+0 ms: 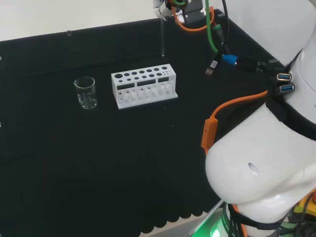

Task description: Stir in the beaker to the left of the white test tube rack with the glass rod.

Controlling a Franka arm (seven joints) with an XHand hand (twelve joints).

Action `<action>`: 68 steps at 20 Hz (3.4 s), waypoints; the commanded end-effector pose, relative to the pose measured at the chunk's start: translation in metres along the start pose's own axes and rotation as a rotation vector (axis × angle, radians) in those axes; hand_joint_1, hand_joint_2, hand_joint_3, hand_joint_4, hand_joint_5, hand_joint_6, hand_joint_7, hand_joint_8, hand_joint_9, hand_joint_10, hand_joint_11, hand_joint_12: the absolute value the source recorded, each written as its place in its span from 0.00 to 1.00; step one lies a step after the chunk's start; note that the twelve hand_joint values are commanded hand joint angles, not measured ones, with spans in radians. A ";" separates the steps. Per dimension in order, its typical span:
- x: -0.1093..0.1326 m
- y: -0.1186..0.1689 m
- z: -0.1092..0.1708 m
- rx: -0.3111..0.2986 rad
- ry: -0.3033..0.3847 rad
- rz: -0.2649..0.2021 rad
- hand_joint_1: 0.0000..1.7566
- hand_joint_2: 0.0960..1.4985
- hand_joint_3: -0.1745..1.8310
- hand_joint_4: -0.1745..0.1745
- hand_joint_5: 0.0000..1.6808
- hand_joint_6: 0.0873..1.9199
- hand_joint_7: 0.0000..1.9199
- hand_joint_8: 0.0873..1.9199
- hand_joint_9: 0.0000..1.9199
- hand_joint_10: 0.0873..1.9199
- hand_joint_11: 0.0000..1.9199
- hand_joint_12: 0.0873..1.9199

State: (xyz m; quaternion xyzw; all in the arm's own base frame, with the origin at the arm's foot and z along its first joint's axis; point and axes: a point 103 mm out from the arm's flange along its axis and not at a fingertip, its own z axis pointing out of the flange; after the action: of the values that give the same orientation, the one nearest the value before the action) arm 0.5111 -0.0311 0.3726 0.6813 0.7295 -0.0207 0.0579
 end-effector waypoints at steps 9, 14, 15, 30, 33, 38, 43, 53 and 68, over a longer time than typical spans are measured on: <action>0.013 0.012 -0.005 -0.006 -0.001 -0.021 0.75 0.51 0.30 0.00 0.63 0.34 0.68 0.37 0.97 0.02 0.86 0.23; 0.022 0.017 -0.015 -0.030 0.016 -0.051 0.75 0.51 0.30 0.00 0.63 0.34 0.68 0.37 0.97 0.02 0.86 0.23; 0.025 0.018 -0.017 -0.032 0.019 -0.057 0.75 0.51 0.30 0.00 0.63 0.34 0.68 0.37 0.97 0.02 0.86 0.23; 0.074 0.010 -0.068 -0.078 0.052 -0.098 0.75 0.51 0.31 0.00 0.64 0.34 0.68 0.37 0.97 0.02 0.86 0.23; 0.084 0.010 -0.074 -0.081 0.041 -0.113 0.75 0.50 0.31 0.00 0.64 0.34 0.68 0.37 0.97 0.02 0.86 0.23; 0.093 0.013 -0.081 -0.087 0.124 -0.118 0.75 0.50 0.31 0.00 0.64 0.34 0.68 0.37 0.97 0.02 0.86 0.24; 0.102 0.015 -0.089 -0.088 0.097 -0.137 0.75 0.50 0.32 0.00 0.64 0.34 0.68 0.37 0.97 0.02 0.85 0.24; 0.140 0.017 -0.098 -0.111 0.109 -0.206 0.75 0.50 0.32 0.00 0.63 0.35 0.68 0.37 0.97 0.02 0.85 0.24; 0.192 0.016 -0.097 -0.102 0.116 -0.294 0.75 0.49 0.33 0.00 0.63 0.35 0.68 0.37 0.97 0.02 0.85 0.24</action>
State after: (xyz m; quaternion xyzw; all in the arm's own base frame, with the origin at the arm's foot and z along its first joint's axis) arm 0.5089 0.1611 0.4516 0.5705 0.8183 0.0507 0.0476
